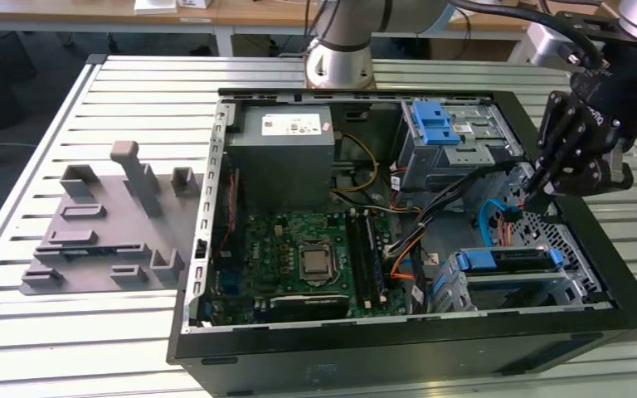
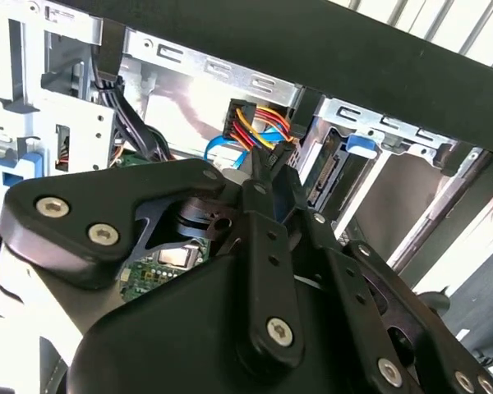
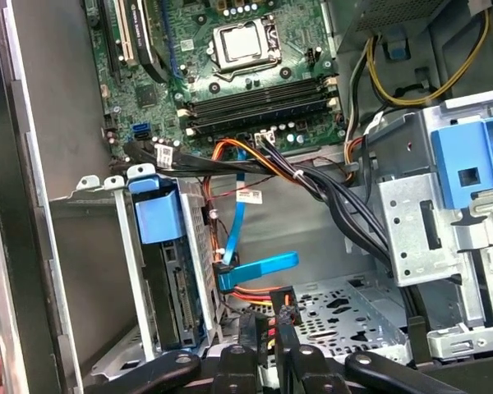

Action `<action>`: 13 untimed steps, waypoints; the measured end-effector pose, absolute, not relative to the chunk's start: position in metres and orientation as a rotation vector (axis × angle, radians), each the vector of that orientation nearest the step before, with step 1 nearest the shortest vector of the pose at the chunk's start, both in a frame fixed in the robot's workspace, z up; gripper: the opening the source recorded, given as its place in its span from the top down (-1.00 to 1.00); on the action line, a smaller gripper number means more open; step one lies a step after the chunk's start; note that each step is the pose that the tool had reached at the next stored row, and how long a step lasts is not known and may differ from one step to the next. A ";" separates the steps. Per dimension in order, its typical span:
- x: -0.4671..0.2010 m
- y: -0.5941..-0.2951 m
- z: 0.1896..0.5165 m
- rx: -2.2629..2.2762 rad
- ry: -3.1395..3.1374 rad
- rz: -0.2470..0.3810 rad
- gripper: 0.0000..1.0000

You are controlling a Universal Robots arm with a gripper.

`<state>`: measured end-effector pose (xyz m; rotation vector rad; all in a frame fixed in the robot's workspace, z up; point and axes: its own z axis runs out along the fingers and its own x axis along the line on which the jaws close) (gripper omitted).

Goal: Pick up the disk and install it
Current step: 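Insert the first disk wire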

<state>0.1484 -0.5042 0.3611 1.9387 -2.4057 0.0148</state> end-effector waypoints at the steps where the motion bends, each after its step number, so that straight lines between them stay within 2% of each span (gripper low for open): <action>1: 0.149 -0.504 0.361 1.937 -2.404 0.017 0.53; 13: 0.149 -0.503 0.354 1.922 -2.387 0.056 0.53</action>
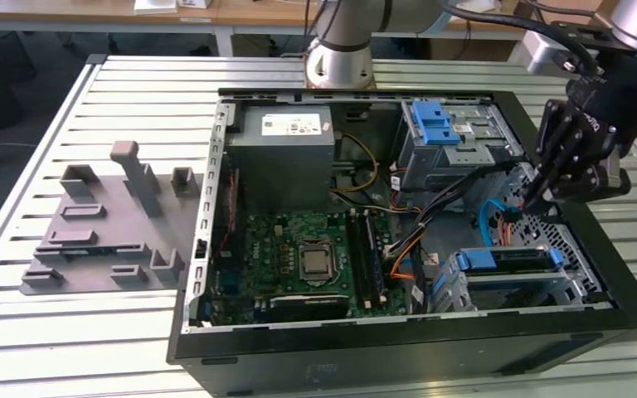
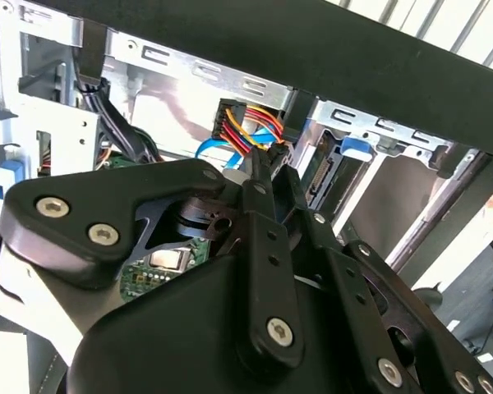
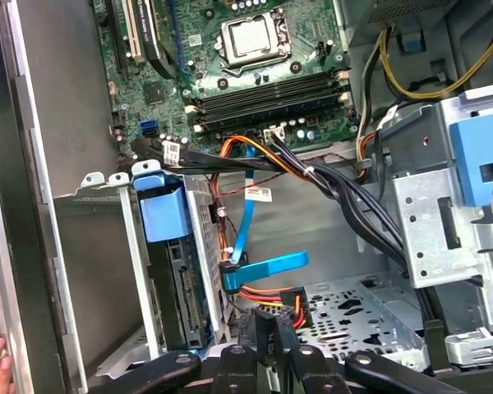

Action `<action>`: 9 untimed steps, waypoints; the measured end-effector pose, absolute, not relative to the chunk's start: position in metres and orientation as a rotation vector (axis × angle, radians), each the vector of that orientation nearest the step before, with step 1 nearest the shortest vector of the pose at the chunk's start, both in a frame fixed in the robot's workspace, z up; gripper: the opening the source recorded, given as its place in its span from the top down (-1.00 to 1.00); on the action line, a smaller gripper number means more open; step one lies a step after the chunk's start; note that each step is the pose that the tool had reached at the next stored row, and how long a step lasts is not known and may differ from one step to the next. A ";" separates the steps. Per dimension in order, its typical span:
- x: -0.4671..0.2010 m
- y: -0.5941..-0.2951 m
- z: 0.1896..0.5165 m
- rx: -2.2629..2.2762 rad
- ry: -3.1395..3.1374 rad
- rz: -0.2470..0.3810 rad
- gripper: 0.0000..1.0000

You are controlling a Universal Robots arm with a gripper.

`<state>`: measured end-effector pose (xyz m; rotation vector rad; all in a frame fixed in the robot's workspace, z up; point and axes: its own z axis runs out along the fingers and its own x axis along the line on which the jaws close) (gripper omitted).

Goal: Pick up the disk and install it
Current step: 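Insert the first disk wire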

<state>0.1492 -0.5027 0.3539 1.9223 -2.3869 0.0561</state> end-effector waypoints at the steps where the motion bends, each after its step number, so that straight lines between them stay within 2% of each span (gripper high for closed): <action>1: 0.149 -0.503 0.353 1.921 -2.386 0.059 0.53; 9: 0.149 -0.496 0.352 1.913 -2.377 0.076 0.53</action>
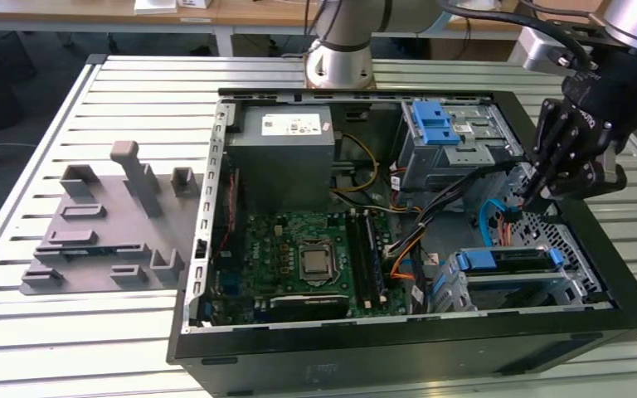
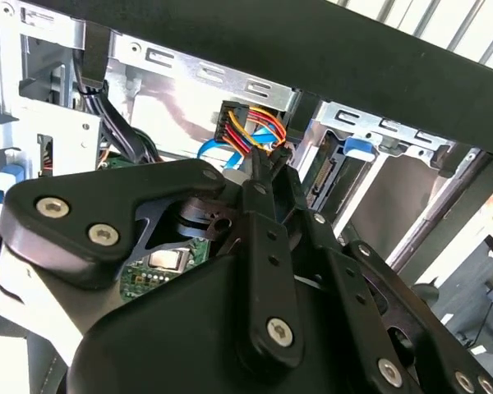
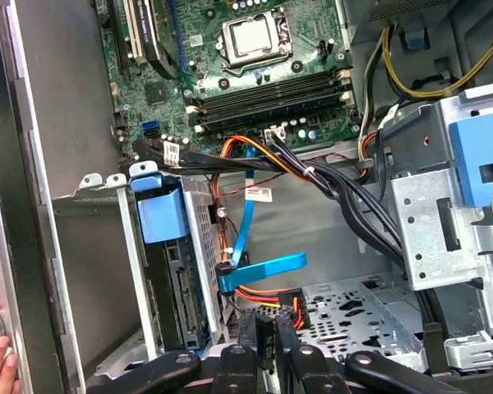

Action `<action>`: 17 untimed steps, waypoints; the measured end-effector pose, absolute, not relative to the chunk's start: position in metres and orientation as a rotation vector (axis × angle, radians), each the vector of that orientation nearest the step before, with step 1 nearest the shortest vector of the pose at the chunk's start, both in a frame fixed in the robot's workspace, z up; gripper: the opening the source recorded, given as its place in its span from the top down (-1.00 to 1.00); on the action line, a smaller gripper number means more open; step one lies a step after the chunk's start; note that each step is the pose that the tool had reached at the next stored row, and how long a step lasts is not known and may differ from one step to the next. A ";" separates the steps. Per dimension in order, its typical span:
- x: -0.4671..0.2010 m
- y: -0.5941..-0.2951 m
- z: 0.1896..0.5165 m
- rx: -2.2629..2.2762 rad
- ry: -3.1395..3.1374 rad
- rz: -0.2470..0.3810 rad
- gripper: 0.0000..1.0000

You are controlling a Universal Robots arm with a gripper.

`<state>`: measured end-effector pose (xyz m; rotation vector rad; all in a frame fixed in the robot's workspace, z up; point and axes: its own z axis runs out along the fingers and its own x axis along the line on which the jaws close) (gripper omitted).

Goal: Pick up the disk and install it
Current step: 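Insert the first disk wire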

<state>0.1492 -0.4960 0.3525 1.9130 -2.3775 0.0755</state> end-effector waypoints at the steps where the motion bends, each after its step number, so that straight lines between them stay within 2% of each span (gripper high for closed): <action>1: 0.149 -0.496 0.352 1.913 -2.377 0.076 0.50; 3: 0.149 -0.496 0.352 1.912 -2.376 0.078 0.50; 4: 0.149 -0.496 0.352 1.911 -2.375 0.081 0.38; 8: 0.149 -0.496 0.352 1.905 -2.368 0.095 0.38; 10: 0.149 -0.496 0.352 1.903 -2.366 0.101 0.40; 11: 0.149 -0.496 0.352 1.902 -2.365 0.104 0.54; 12: 0.149 -0.496 0.352 1.901 -2.364 0.106 0.54; 13: 0.149 -0.496 0.352 1.900 -2.363 0.108 0.66; 17: 0.149 -0.497 0.352 1.914 -2.352 0.110 0.66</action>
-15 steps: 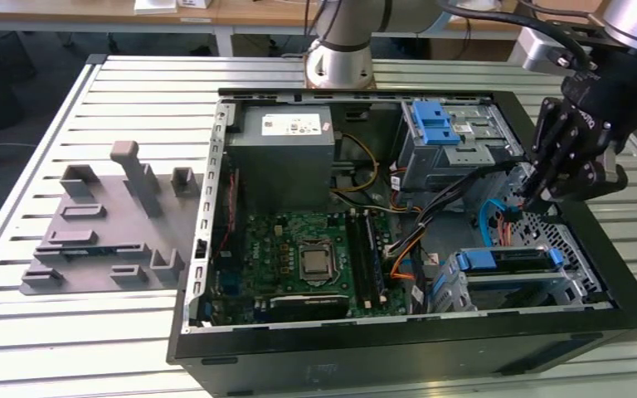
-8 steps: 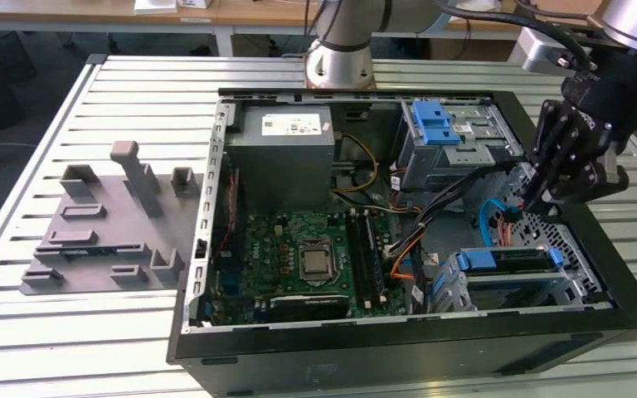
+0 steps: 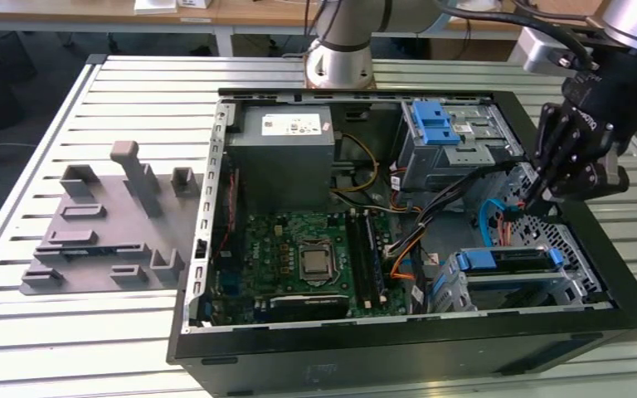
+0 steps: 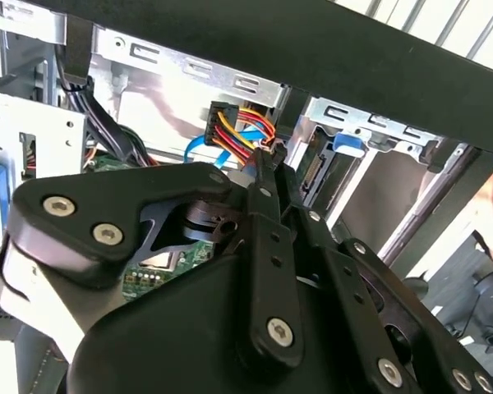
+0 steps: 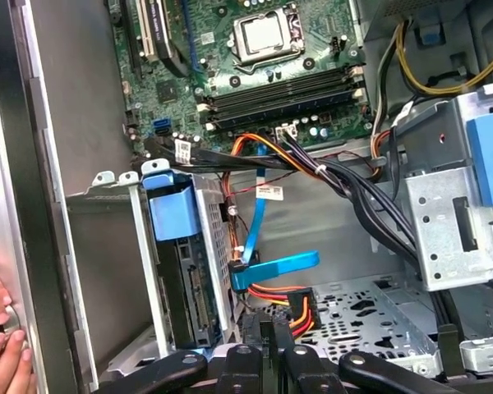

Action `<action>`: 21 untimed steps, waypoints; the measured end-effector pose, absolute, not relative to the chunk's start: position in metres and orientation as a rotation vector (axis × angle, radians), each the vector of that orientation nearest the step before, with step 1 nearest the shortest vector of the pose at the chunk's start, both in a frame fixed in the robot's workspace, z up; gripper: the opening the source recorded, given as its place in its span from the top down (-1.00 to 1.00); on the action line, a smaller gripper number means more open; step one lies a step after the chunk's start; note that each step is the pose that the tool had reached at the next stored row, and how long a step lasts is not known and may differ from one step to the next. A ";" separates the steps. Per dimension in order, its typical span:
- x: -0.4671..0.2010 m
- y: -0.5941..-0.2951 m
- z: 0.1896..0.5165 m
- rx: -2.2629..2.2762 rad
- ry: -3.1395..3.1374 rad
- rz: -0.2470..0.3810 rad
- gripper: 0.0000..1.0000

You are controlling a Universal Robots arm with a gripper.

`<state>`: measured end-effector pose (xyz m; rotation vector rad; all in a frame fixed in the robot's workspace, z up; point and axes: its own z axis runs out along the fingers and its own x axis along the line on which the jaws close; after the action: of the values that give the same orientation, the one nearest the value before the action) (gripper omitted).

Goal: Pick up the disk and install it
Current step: 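Insert the first disk wire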

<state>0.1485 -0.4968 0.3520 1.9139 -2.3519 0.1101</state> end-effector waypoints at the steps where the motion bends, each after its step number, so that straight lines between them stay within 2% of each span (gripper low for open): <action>1: 0.148 -0.497 0.352 1.922 -2.346 0.111 0.66; 21: 0.141 -0.512 0.350 2.079 -2.223 0.129 0.66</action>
<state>0.1406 -0.5118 0.3500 2.0789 -2.2227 0.1287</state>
